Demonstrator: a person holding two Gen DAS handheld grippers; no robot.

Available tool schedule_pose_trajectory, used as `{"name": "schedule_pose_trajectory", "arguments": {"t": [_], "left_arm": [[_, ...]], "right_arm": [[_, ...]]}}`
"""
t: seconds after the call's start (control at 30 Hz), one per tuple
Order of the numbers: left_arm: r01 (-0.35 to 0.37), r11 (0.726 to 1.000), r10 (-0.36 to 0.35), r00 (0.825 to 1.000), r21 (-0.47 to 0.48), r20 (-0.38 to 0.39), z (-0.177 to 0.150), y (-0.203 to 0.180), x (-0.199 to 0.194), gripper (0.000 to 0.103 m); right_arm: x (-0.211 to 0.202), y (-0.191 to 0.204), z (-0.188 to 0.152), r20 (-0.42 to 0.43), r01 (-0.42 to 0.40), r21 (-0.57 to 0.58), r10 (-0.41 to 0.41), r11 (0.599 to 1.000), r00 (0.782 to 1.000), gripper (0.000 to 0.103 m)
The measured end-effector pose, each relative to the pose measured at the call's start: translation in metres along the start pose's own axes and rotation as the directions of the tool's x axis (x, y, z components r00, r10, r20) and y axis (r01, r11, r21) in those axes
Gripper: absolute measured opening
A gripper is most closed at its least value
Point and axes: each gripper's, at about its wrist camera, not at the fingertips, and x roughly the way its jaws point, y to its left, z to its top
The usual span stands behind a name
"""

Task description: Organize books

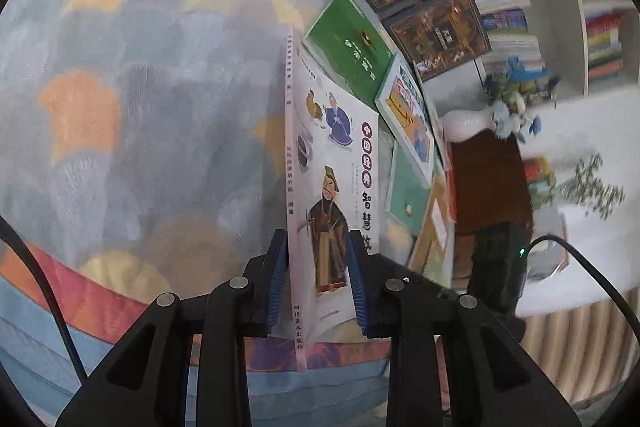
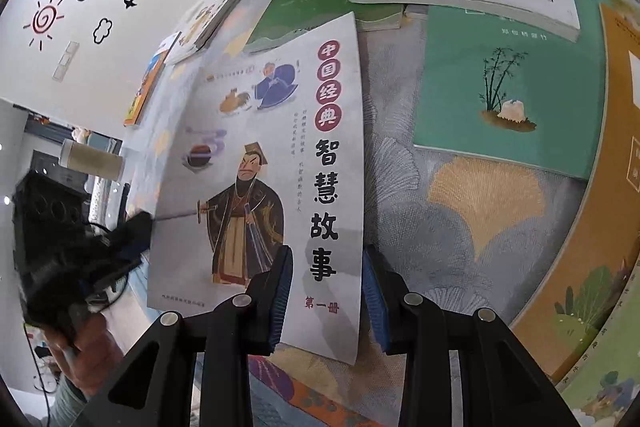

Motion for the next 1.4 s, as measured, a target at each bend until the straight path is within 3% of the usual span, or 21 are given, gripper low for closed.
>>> {"name": "schedule_pose_trajectory", "arguments": {"t": [0.03, 0.13, 0.3, 0.43, 0.53, 0.6, 0.8, 0.9, 1.03, 1.07, 1.17, 1.3, 1.4], "left_arm": [[-0.008, 1.000, 0.008, 1.000, -0.017, 0.009, -0.002, 0.002, 0.001, 0.014], [-0.065, 0.998, 0.064, 0.998, -0.028, -0.008, -0.005, 0.001, 0.013, 0.013], [-0.072, 0.997, 0.071, 0.997, -0.035, -0.016, -0.014, -0.010, 0.025, 0.012], [0.041, 0.997, -0.041, 0.999, -0.072, -0.001, -0.003, -0.020, 0.019, 0.011], [0.114, 0.987, -0.116, 0.993, -0.116, -0.005, 0.006, -0.024, 0.017, 0.011], [0.170, 0.972, -0.174, 0.985, -0.162, -0.012, 0.010, -0.024, 0.017, 0.011], [0.234, 0.931, -0.249, 0.968, -0.279, -0.018, 0.012, -0.018, 0.023, 0.011], [0.235, 0.933, -0.252, 0.967, -0.274, -0.028, 0.016, -0.022, 0.022, 0.011], [0.225, 0.934, -0.250, 0.967, -0.277, -0.056, 0.016, -0.022, 0.023, 0.010], [0.207, 0.940, -0.231, 0.971, -0.271, -0.060, 0.016, -0.022, 0.022, 0.010], [0.094, 0.975, -0.111, 0.991, -0.200, -0.078, 0.017, -0.027, 0.019, 0.010], [-0.072, 0.997, 0.071, 0.993, -0.014, -0.095, 0.015, -0.042, 0.014, 0.010], [-0.101, 0.991, 0.110, 0.989, 0.084, -0.101, 0.015, -0.048, 0.014, 0.010]], "right_arm": [[-0.002, -0.003, -0.001, 0.001, -0.005, 0.004, 0.005, 1.000, 1.000, 0.035], [-0.002, -0.002, -0.001, 0.005, -0.009, 0.016, 0.009, 1.000, 1.000, 0.035], [-0.002, -0.003, 0.001, -0.003, -0.012, 0.035, 0.012, 0.999, 1.000, 0.035], [-0.008, -0.014, 0.003, -0.058, -0.070, 0.106, 0.076, 0.992, 0.995, 0.036], [-0.014, -0.029, 0.000, -0.069, -0.152, 0.186, 0.167, 0.971, 0.984, 0.054], [-0.017, -0.038, -0.005, -0.062, -0.212, 0.239, 0.233, 0.948, 0.970, 0.056], [-0.005, -0.055, -0.017, -0.050, -0.352, 0.344, 0.392, 0.870, 0.919, 0.057], [0.004, -0.061, -0.016, -0.011, -0.435, 0.399, 0.479, 0.807, 0.878, 0.057], [0.003, -0.062, -0.006, 0.062, -0.487, 0.403, 0.507, 0.775, 0.860, 0.056], [-0.002, -0.059, -0.003, 0.082, -0.489, 0.385, 0.498, 0.783, 0.863, 0.046], [-0.011, -0.048, -0.001, 0.076, -0.406, 0.313, 0.404, 0.858, 0.912, 0.030], [-0.020, -0.025, 0.000, 0.062, -0.240, 0.183, 0.232, 0.953, 0.971, 0.027], [-0.028, -0.001, 0.001, 0.070, -0.123, 0.075, 0.118, 0.990, 0.991, 0.027]]}}
